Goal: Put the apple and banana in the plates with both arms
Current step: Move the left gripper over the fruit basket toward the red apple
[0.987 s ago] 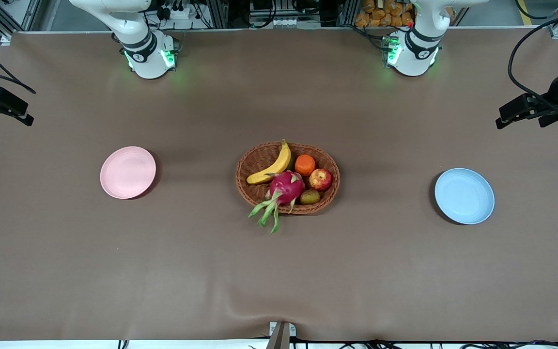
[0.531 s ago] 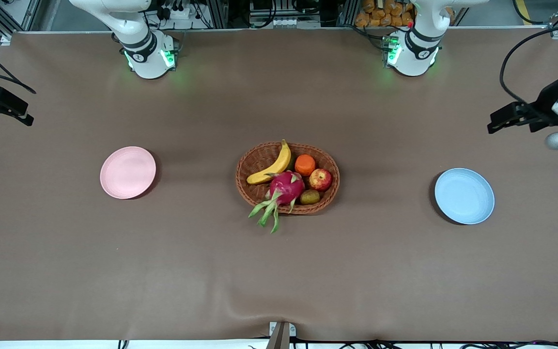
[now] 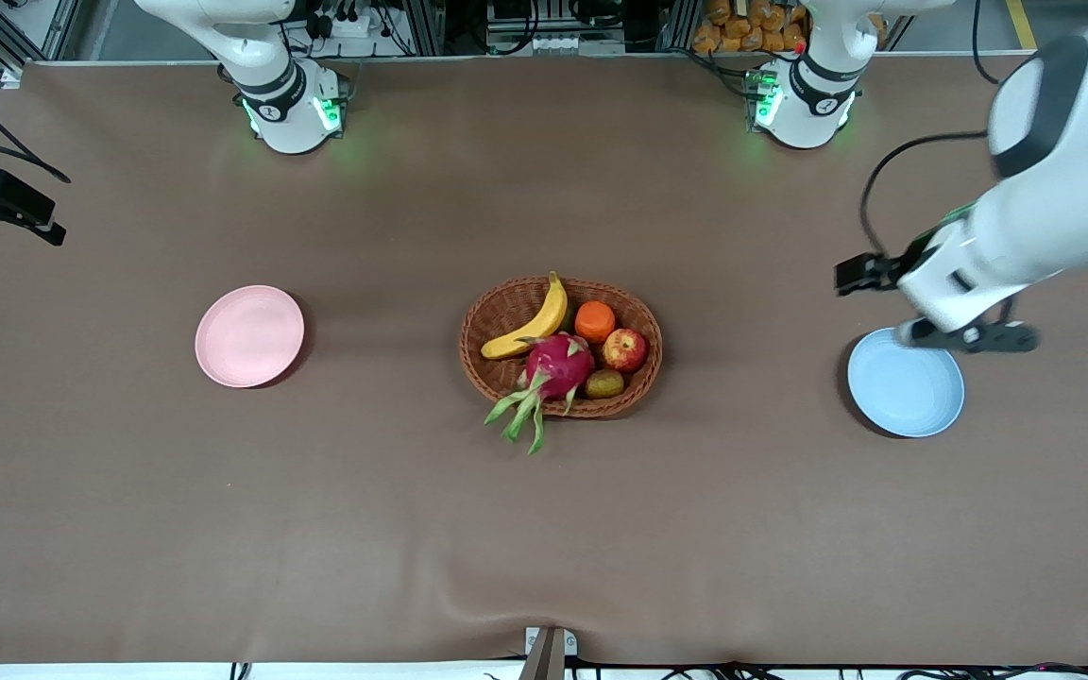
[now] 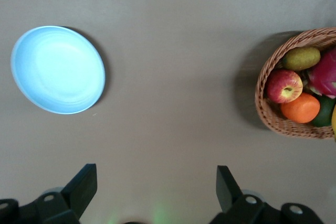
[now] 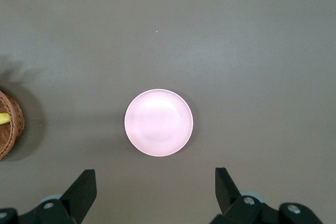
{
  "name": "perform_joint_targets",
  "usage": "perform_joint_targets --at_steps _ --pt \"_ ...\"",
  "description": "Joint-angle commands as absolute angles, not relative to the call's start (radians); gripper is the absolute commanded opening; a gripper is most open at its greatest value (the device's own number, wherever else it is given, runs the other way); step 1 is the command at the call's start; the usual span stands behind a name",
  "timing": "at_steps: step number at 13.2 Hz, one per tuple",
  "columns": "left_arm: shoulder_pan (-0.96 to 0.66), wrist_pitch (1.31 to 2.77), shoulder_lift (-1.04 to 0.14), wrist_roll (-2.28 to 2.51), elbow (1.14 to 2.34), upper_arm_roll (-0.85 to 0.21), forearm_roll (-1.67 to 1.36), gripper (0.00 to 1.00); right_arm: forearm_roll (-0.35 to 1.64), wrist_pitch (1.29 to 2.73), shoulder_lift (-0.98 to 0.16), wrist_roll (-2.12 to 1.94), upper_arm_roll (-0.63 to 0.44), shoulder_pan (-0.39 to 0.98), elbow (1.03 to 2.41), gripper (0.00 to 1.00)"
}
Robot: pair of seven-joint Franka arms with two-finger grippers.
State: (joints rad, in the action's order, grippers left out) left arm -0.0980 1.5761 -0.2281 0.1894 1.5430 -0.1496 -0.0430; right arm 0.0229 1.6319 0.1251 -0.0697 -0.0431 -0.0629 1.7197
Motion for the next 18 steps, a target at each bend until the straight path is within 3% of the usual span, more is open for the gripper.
perform_joint_targets --at_steps 1,18 --pt "-0.15 1.624 -0.284 0.271 1.529 -0.152 -0.038 1.0 0.043 1.634 0.129 -0.087 -0.032 -0.083 1.721 1.0" --pt "-0.426 2.014 -0.587 0.735 1.525 -0.153 -0.069 1.0 0.043 1.638 0.129 -0.087 -0.032 -0.083 1.721 1.0"
